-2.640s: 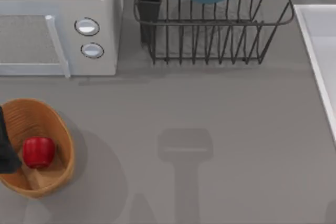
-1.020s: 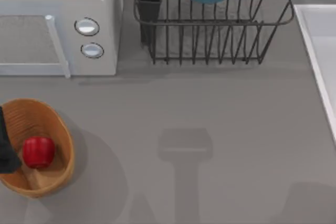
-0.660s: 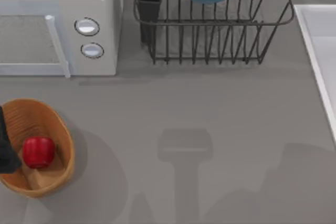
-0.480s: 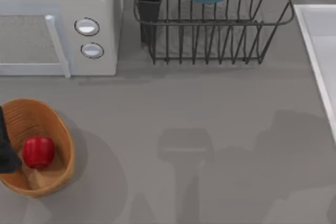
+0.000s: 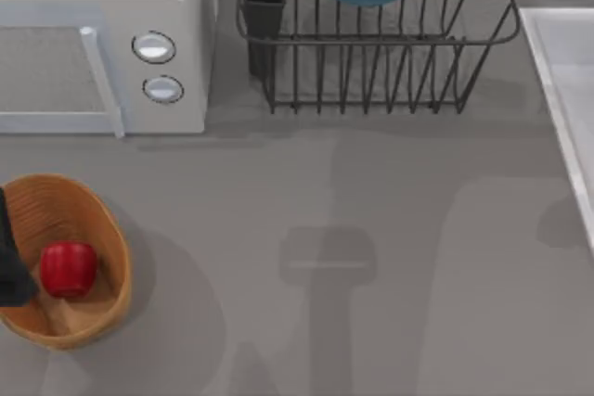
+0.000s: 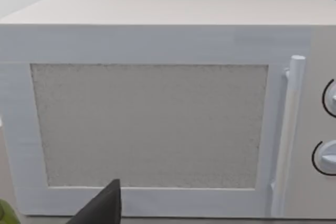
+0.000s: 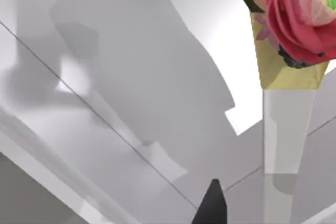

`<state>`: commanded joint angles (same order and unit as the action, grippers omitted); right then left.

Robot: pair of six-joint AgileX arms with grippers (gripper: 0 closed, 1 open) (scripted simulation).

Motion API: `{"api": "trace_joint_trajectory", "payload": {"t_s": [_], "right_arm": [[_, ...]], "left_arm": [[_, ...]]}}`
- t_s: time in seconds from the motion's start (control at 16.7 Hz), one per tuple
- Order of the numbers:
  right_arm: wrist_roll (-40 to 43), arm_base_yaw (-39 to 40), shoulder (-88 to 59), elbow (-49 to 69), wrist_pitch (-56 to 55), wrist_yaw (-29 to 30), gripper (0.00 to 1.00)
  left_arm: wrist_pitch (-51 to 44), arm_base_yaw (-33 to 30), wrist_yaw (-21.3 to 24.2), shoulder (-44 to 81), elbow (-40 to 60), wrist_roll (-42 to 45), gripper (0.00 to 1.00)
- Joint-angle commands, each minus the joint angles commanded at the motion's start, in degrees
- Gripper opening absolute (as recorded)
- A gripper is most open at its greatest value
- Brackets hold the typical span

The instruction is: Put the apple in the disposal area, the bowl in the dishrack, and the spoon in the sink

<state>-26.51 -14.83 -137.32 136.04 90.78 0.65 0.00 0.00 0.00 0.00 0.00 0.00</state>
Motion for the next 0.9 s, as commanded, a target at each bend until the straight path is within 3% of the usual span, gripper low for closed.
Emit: {"api": "trace_joint_trajectory", "payload": {"t_s": [0.42,0.9], "right_arm": [[-4.3,4.9,-17.8,27.1,6.3,0.3,0.0],[-4.9,5.2,-19.7,29.9,6.6,0.3,0.0]], "left_arm": [[0.0,0.0,0.0,0.0,0.0,0.0,1.0],[0.0,0.0,0.0,0.0,0.0,0.0,1.0]]}}
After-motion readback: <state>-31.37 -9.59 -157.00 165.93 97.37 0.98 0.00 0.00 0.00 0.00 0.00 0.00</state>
